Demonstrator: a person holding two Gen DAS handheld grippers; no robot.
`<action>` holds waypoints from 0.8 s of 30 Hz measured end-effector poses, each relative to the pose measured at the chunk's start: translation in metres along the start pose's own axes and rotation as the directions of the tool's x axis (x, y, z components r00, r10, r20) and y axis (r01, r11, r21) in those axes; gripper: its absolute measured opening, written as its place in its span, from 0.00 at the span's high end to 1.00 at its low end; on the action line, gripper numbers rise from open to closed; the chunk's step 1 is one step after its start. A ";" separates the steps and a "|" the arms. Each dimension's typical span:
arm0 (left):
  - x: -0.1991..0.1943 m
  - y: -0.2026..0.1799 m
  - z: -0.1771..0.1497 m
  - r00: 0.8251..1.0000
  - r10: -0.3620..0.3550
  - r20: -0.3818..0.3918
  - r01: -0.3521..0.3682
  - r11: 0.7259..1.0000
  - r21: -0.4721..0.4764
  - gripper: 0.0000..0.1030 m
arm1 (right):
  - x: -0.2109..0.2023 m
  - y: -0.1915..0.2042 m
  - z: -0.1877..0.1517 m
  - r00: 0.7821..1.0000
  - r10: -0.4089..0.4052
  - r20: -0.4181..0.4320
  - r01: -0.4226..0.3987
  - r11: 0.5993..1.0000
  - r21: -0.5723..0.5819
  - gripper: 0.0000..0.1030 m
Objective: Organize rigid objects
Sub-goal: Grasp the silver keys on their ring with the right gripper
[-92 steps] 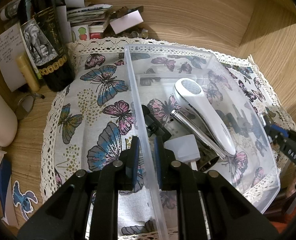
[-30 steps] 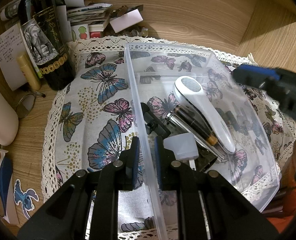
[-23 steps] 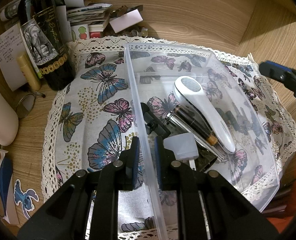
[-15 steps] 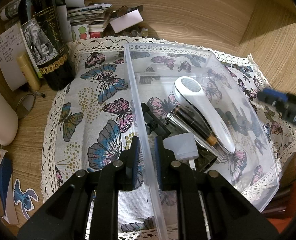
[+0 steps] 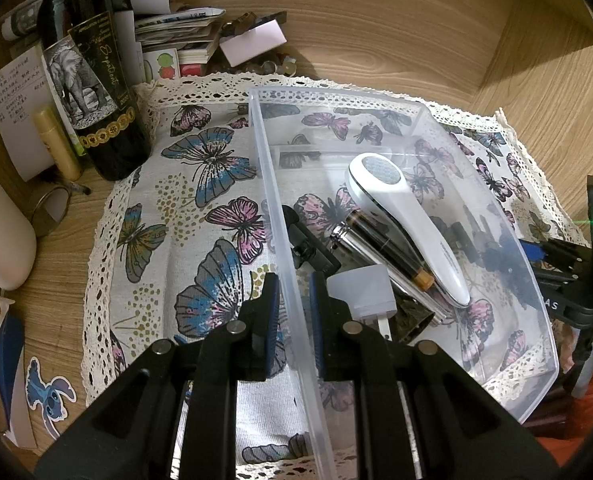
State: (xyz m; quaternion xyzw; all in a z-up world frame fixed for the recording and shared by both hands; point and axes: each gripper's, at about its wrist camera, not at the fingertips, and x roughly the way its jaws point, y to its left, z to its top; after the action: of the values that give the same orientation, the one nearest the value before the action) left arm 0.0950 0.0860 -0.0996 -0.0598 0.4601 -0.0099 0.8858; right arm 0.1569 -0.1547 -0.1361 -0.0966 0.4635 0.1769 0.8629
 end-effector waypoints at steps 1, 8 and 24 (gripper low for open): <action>0.000 0.000 0.000 1.000 0.000 0.000 0.000 1.000 0.001 0.87 | 0.000 0.001 0.000 1.000 -0.009 0.005 0.009 1.000 -0.002 0.66; 0.000 -0.001 0.001 1.000 -0.003 -0.002 0.003 1.000 -0.005 0.87 | -0.005 0.003 0.001 1.000 -0.014 0.024 0.015 0.999 -0.032 0.75; 0.000 0.000 0.001 1.000 -0.003 -0.001 0.003 1.000 -0.005 0.87 | -0.062 0.005 0.043 0.976 0.022 0.216 -0.017 1.000 -0.026 0.75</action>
State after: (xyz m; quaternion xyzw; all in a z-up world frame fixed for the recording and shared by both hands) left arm 0.0960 0.0858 -0.0993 -0.0624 0.4605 -0.0101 0.8854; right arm 0.1567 -0.1496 -0.0602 -0.0826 0.3657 0.2004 0.9051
